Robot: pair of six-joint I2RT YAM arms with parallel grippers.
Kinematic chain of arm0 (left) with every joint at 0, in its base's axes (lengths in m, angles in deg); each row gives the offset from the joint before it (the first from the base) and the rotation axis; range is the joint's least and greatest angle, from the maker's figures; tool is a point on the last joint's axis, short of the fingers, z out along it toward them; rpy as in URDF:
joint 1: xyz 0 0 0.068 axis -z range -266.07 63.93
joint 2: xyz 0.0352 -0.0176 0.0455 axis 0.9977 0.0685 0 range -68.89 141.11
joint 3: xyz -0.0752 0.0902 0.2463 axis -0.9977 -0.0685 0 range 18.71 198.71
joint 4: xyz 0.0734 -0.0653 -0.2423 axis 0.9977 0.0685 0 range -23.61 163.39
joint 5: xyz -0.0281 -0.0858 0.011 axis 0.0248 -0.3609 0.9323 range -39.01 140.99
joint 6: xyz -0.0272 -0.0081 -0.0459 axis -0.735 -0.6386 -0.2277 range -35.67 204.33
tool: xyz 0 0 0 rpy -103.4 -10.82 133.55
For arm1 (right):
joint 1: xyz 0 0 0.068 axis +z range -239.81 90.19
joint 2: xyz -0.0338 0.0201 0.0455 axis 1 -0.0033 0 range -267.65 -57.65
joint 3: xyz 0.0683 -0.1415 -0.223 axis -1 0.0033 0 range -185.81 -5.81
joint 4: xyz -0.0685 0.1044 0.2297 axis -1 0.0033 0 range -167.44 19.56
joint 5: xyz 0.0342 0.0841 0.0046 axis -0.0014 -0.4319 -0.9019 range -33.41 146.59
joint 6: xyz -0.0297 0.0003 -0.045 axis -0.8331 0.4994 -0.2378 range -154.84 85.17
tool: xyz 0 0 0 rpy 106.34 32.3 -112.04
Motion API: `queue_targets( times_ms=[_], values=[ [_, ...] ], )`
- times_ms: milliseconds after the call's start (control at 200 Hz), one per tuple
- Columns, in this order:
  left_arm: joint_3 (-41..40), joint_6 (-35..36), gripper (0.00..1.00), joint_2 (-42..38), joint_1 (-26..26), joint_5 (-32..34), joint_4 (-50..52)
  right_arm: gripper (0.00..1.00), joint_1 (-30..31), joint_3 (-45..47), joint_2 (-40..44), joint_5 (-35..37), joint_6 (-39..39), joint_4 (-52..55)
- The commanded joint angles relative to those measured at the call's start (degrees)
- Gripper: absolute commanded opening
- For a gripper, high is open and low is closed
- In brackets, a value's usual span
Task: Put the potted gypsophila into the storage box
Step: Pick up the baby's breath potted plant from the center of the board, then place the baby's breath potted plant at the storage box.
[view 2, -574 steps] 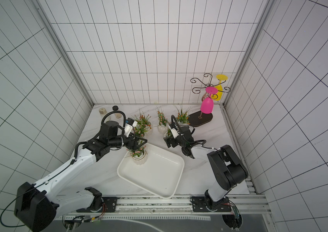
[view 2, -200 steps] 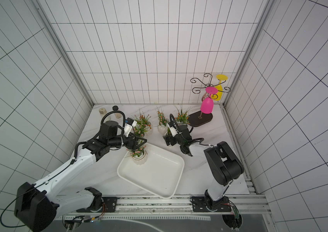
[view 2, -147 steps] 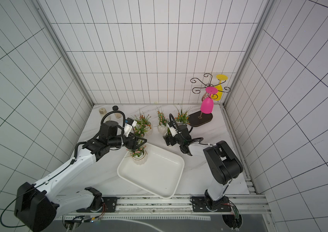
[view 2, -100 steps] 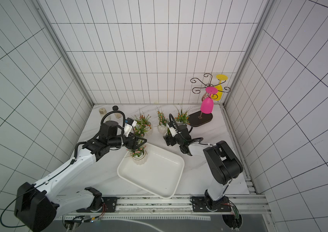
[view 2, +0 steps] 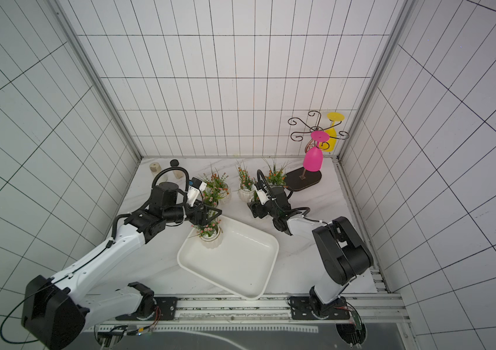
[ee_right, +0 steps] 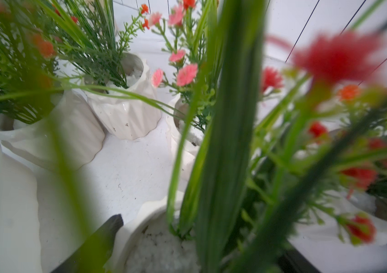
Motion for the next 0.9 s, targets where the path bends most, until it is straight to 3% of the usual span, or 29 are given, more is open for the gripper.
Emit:
queue_targets(
  times_ms=[0, 894],
  values=[
    [-0.67, 0.32, 0.83, -1.18, -0.19, -0.07, -1.11, 0.81, 0.48, -2.59, 3.55, -1.06, -0.41, -1.62],
    [-0.84, 0.27, 0.83, -1.92, -0.19, 0.47, -0.96, 0.78, 2.27, 3.96, 20.15, -3.6, -0.11, 6.5]
  ],
)
